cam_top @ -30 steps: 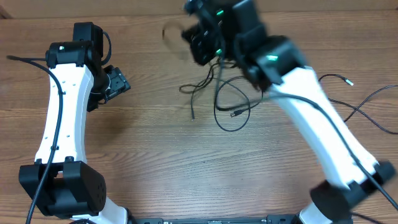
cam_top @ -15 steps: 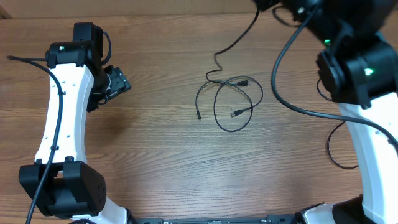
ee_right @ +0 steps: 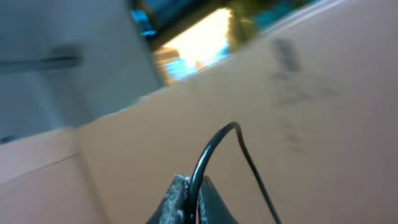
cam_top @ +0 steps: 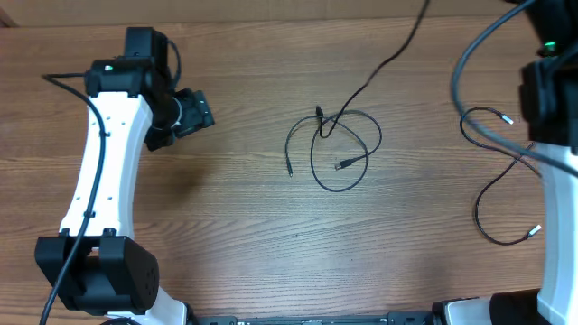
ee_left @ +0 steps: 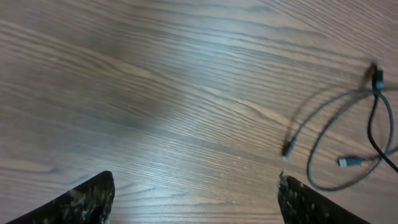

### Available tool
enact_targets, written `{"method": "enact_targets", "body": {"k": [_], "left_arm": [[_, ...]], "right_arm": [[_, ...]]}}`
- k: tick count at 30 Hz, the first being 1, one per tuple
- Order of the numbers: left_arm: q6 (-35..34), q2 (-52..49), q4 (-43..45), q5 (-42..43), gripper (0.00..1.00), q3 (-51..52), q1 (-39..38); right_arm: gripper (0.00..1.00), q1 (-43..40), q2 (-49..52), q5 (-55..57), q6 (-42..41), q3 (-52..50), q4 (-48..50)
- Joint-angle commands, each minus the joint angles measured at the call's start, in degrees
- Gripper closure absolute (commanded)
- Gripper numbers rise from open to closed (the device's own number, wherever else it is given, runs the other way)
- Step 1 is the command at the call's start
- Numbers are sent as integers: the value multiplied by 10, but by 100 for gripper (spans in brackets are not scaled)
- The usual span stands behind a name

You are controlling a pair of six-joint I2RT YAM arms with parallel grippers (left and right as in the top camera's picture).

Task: Untangle cables
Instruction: 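Pull the grasped black cable up and out to the right side, then move the right gripper back to the center cables and grasp a strand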

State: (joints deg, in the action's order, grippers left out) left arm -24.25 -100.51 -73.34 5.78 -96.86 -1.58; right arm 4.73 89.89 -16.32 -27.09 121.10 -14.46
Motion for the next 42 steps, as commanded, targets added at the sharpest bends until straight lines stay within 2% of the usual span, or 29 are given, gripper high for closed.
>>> {"method": "enact_targets", "body": {"k": [1, 8, 15, 20, 21, 22, 24, 25, 27, 28, 32, 35, 42], "left_arm": [[16, -4, 3, 11, 16, -6, -16], [16, -4, 2, 11, 16, -6, -20], [16, -4, -2, 12, 16, -6, -20], [16, -4, -3, 11, 16, -6, -20], [16, -4, -3, 11, 16, -6, -20], [16, -4, -3, 11, 16, -6, -20], [16, -4, -4, 11, 16, -6, -20], [16, -4, -5, 11, 16, -6, -20], [16, -4, -7, 11, 16, -6, -20], [16, -4, -8, 11, 16, -6, -20], [16, -4, -8, 11, 16, -6, -20], [16, -4, -8, 11, 16, -6, -20], [16, -4, -9, 11, 15, -6, -20]], "right_arm": [[94, -71, -13, 73, -46, 12, -73], [94, -211, 23, 235, -46, 11, -357], [94, -301, 83, 242, -44, 11, -470], [91, -315, 119, 231, -43, 11, -513], [88, -315, 125, 230, -41, 11, -522], [79, -315, 130, 226, -37, 11, -529], [38, -313, 136, 210, -22, 11, -542], [23, -311, 138, 198, -15, 11, -556], [7, -308, 138, 182, -13, 11, -577], [3, -306, 138, 168, -11, 11, -590], [1, -294, 139, 72, 61, 11, -640], [1, -276, 139, 40, 101, 9, -674], [1, -203, 139, 40, 106, -55, -697]]}}
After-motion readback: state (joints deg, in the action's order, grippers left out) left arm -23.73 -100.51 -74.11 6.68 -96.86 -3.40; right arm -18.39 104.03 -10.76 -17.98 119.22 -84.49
